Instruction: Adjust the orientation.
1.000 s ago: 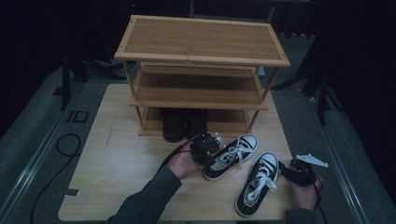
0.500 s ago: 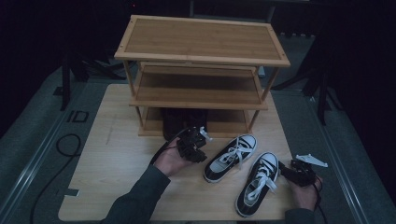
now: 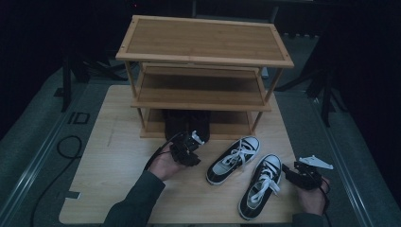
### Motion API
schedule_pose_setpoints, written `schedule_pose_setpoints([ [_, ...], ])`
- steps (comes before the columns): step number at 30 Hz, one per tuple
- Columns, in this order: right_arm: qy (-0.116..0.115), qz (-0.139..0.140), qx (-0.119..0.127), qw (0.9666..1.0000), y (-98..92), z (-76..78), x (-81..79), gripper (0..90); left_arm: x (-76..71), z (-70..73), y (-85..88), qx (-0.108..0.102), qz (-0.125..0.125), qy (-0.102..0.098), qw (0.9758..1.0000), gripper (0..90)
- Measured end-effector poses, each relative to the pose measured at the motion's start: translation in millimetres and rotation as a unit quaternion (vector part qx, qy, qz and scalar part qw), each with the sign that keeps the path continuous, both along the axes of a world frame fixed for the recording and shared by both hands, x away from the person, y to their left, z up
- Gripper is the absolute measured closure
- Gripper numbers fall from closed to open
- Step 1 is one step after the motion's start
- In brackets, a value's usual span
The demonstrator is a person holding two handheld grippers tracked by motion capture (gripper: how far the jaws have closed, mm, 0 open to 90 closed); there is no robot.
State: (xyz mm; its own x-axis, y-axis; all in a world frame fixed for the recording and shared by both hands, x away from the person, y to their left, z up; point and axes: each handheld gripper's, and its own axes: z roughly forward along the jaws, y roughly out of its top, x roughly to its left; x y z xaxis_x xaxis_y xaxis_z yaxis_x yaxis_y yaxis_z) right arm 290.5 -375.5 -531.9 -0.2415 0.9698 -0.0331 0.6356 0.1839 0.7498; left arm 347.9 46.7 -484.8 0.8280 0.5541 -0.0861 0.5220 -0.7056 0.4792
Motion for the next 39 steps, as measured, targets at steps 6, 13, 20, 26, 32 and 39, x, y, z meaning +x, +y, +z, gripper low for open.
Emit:
schedule_pose_setpoints([
  [6,-0.001,0.034,-0.028,0.999,6.2,13.7,-10.6,59.1,1.0,-7.3,6.6,-0.001,0.011,0.005,0.9999,75.6],
  [13,0.015,0.076,-0.043,0.996,14.5,21.8,-20.4,76.6,1.3,-16.4,9.4,0.003,0.011,0.011,0.9999,75.7],
  [20,0.033,0.115,-0.046,0.9917,23.1,22.1,-32.5,88.7,0.3,-19.0,11.4,0.003,0.009,0.013,0.9999,75.7],
  [26,0.057,0.13,-0.057,0.9883,24.9,17.8,-42.5,90.0,0.5,-19.1,12.0,0.004,0.007,0.014,0.9999,75.6],
  [32,0.073,0.144,-0.055,0.9854,27.5,10.1,-52.1,90.0,0.1,-19.2,12.0,-0.006,0.014,0.015,0.9998,75.7],
  [39,0.092,0.162,-0.065,0.9803,30.3,3.8,-61.3,90.0,0.2,-16.6,15.1,-0.008,0.018,0.012,0.9997,75.7],
])
